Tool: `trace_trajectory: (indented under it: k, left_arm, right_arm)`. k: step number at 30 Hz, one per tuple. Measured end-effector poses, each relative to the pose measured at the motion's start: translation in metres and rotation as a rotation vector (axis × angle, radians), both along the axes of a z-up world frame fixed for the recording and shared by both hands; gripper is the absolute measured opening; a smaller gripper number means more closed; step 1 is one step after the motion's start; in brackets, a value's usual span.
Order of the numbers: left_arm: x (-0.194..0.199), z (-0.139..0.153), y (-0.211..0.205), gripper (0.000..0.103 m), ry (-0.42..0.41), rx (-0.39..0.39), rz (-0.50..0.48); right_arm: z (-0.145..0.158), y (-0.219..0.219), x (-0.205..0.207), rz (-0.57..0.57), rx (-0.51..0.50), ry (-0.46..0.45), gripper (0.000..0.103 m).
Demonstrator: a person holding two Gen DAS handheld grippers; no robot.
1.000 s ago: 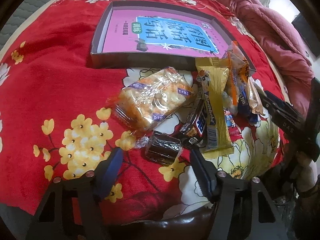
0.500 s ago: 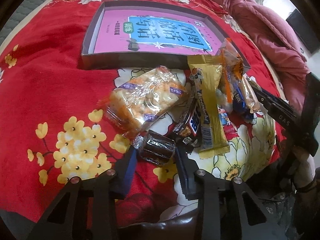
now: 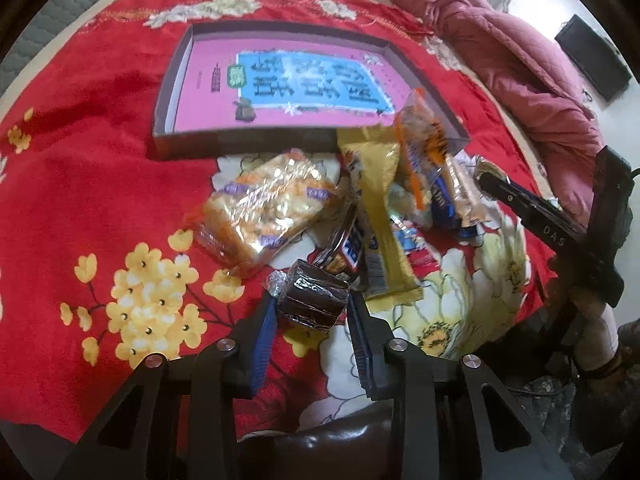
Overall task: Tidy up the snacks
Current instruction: 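Grasp the dark chocolate square with the left gripper while the right gripper grasps the round green-labelled cake, then carry the chocolate into the tray and open the left gripper while the right gripper releases the cake there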
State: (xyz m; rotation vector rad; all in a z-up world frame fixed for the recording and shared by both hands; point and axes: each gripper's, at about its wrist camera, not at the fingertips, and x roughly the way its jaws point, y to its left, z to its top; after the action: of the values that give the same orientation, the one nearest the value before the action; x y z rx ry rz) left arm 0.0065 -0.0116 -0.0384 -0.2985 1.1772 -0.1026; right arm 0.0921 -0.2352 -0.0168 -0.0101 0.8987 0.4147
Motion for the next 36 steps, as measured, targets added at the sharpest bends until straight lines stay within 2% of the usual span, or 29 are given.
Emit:
trace_trajectory:
  k: [7,18,36]
  left_arm:
    - [0.002,0.018,0.003,0.036,-0.058,0.021,0.002]
    - [0.015,0.023,0.019,0.036,-0.076,0.006,0.062]
    - [0.076,0.018,0.057,0.036,-0.105,0.014,0.195]
  right_arm:
    - [0.019,0.0,-0.006,-0.006,0.044,-0.043,0.038]
    - [0.036,0.022,0.001,0.024,0.08,-0.088,0.038]
    - [0.023,0.038,0.044,-0.039,0.091,-0.085,0.038]
